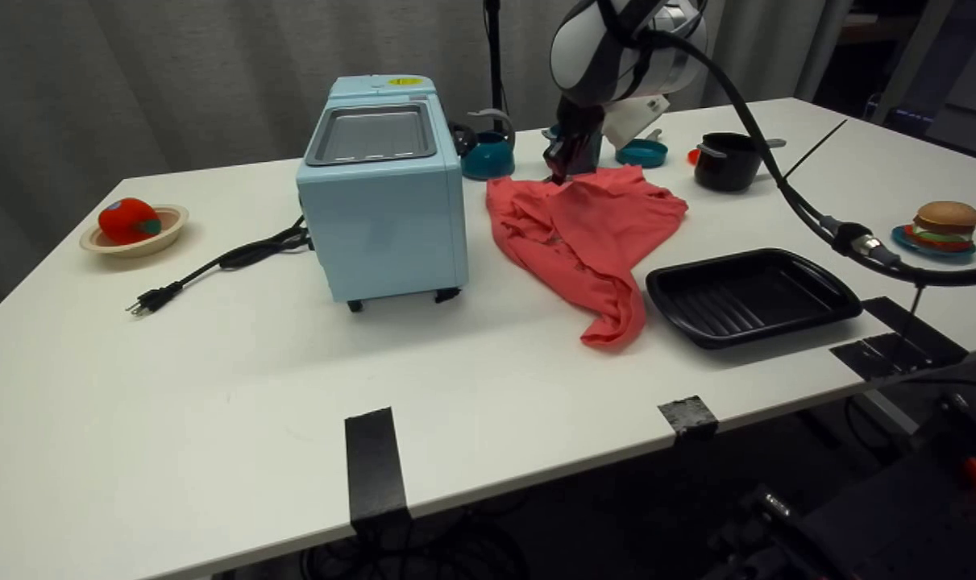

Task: Unfold the long sleeve shirt on the table

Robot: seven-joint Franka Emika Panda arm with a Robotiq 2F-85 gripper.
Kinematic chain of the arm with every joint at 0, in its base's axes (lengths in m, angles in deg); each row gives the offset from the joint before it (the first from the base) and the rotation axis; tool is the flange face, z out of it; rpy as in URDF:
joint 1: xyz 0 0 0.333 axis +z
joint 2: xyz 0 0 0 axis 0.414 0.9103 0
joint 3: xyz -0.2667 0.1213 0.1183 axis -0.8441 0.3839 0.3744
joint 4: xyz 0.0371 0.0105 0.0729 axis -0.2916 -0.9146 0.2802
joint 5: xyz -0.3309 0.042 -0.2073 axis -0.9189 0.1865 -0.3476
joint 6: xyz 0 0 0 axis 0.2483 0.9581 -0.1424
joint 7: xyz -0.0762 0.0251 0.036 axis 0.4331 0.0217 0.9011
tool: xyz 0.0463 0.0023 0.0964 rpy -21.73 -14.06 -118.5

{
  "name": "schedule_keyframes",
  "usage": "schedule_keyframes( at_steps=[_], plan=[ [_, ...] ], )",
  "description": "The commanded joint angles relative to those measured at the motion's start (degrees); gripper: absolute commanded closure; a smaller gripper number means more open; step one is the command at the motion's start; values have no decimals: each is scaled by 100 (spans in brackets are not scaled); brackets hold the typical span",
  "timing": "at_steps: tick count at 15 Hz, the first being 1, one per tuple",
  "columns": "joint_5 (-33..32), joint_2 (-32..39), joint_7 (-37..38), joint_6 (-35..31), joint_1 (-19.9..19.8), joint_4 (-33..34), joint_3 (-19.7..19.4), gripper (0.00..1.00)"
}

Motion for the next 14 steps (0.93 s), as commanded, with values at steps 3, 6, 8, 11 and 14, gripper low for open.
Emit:
schedule_keyframes(
  at_steps=[3, 6, 8, 11, 14],
  plan=[
    [-122, -679, 281, 27, 32, -657, -116, 97],
    [-95, -689, 267, -14, -52, -845, -160, 68],
    [-86, -636, 174, -83, -116, -909, -153, 53],
    [-22, -520, 97, -220, -220, -902, -61, 31],
    [-41, -401, 96, -475, -214, -822, -5, 8]
  ],
)
